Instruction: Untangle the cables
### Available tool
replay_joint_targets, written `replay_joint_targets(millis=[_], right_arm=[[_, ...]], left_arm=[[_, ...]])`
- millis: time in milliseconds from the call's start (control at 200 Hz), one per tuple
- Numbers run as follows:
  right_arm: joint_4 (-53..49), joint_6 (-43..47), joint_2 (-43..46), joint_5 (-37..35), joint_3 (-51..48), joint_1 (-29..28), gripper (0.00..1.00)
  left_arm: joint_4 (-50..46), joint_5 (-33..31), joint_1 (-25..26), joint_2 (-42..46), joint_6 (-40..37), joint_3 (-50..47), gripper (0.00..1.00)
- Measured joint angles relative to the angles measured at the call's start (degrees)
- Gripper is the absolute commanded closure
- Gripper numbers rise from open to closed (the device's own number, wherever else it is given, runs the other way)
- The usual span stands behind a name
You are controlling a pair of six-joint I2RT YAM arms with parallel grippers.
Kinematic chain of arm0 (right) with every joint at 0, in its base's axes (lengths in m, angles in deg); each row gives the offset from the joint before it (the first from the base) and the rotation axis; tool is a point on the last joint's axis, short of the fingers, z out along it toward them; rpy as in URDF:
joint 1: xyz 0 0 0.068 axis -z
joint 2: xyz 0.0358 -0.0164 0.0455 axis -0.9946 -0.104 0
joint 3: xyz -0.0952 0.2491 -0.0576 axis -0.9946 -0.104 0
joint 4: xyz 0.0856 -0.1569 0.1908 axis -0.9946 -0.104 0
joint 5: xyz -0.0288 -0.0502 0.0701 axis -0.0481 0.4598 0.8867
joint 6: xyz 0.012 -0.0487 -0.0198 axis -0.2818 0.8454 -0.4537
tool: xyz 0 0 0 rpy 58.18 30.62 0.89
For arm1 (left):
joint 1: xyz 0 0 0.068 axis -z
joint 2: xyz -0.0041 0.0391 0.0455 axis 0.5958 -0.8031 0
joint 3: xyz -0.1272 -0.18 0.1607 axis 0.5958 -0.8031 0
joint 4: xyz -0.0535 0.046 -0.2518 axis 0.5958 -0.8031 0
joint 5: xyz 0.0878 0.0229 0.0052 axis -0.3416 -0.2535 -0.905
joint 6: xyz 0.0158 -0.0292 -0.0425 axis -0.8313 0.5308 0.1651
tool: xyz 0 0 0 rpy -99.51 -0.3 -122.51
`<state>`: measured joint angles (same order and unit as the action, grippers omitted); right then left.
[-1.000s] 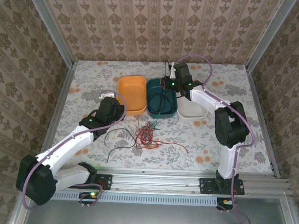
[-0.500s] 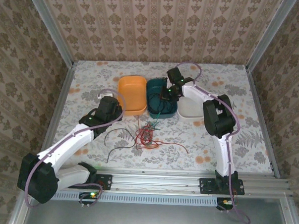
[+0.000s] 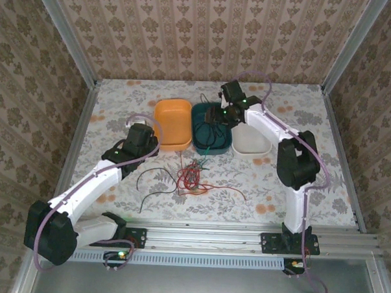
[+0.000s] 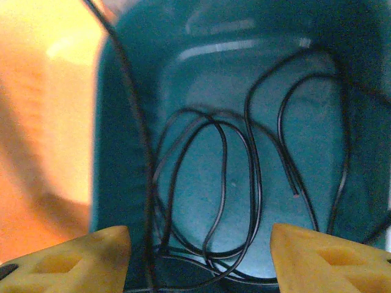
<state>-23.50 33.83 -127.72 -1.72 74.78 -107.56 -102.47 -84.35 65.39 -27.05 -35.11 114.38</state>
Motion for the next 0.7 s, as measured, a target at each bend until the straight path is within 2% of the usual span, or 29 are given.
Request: replay_joint_targets(millis=[235,540,700], right_arm=[[2.80,0.04,4.04,-1.01,-0.59,0.00,0.47],[4.09,3.30,3.13,2.58,-4.52,-2.60,0.44],[0.66,6.80,-1.03,3.85,2.56,-5.44,0.45]], left_arm=[[-0.74,0.02,-0.37,0.00,0.02,0.00,0.52],[-0.74,0.28,-0.42,0.00,0.02,0.00,0.52],[-0.72,0.52,-0.52,-0.02,0.04,0.00,0.52]])
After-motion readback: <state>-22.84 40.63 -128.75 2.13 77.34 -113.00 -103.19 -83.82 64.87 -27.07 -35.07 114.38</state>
